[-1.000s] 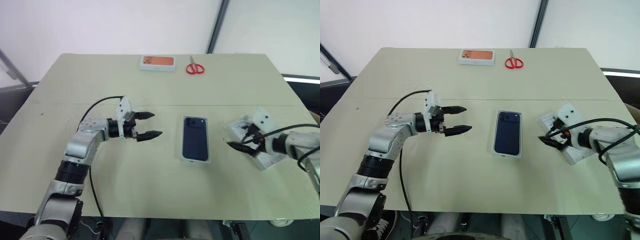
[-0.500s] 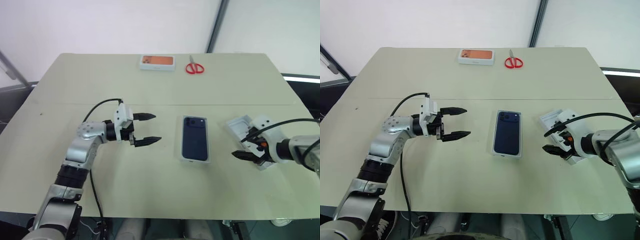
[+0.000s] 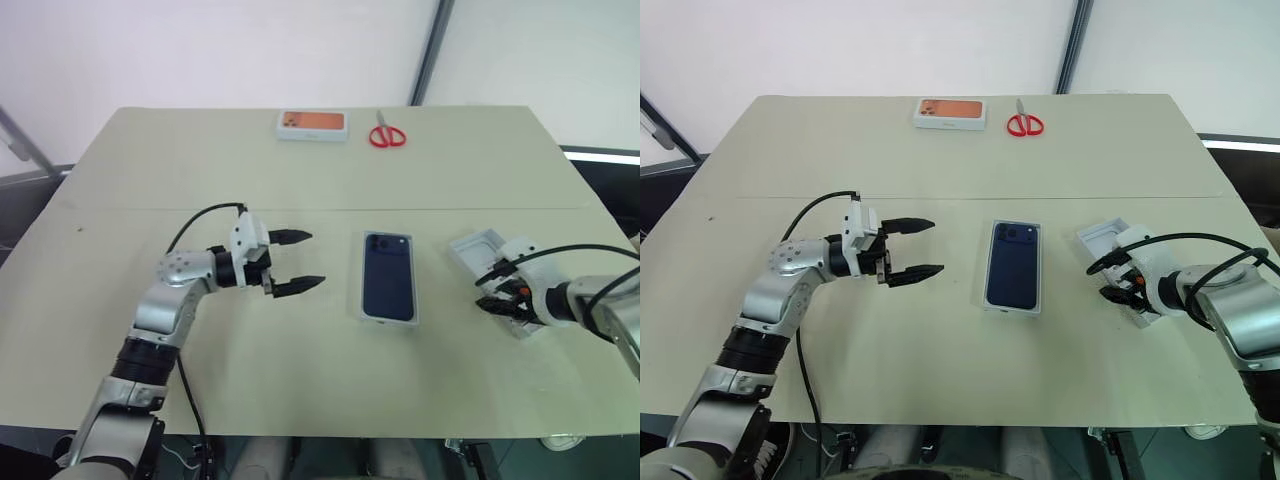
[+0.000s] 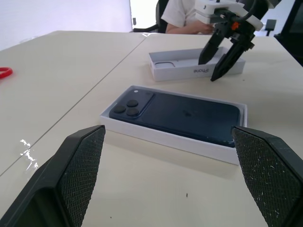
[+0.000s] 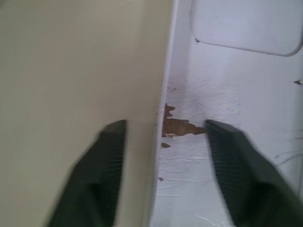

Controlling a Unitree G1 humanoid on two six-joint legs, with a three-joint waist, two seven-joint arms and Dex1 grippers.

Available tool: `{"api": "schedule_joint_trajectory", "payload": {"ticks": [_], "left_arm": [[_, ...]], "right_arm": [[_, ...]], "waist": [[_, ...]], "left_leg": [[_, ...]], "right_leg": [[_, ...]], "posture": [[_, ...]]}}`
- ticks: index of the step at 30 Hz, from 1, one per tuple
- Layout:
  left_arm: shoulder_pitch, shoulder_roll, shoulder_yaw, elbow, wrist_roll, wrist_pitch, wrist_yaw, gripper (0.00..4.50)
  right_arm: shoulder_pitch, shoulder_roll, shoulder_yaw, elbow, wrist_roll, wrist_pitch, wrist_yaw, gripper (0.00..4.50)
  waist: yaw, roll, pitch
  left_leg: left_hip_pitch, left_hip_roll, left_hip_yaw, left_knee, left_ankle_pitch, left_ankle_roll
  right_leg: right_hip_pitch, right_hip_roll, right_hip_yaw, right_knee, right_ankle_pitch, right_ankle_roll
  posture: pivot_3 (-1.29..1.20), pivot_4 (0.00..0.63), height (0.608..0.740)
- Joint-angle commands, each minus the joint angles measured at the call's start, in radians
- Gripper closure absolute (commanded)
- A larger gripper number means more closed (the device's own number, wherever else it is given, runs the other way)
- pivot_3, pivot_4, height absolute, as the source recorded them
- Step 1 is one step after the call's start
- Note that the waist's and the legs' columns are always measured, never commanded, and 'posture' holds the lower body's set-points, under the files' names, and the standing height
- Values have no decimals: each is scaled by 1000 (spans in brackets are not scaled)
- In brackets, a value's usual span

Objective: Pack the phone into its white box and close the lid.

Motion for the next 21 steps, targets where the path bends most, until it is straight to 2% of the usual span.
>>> {"api": "schedule_joint_trajectory", "payload": {"ticks": [1,2,3,10,16,21], "left_arm": [[0,-5,0,-34,6,-15,10,0],[0,-6,0,-35,8,-15,11,0],[0,-8,2,-33,9,-15,14,0],[-9,-6,21,-22,2,5,32,0],[-24,0,73,-3,-24,31,68,0],[-31,-4,115,-9,-63,122,123,0]], "right_arm": [[-4,-2,4,-11,-10,-7,-12,3918],[-6,-1,6,-10,-11,-8,-14,4391],[-7,5,7,-8,-10,-4,-19,4471],[-68,68,-9,22,-12,22,-78,4471],[-292,273,-192,23,135,160,-110,4471],[-537,591,-512,55,338,436,-167,4471]], "waist": [[0,0,0],[-1,0,0],[0,0,0],[-8,0,0],[-24,0,0],[-27,0,0]], "left_leg": [[0,0,0,0,0,0],[0,0,0,0,0,0],[0,0,0,0,0,0],[1,0,0,1,0,0],[0,1,0,-1,0,0],[0,1,0,-3,1,-2]], "right_leg": [[0,0,0,0,0,0],[0,0,0,0,0,0],[0,0,0,0,0,0],[1,1,0,0,0,0],[-1,1,0,1,0,0],[-3,2,2,2,0,0]], "posture": [[0,150,740],[0,150,740],[0,150,740],[0,150,740],[0,150,740],[0,150,740]]}}
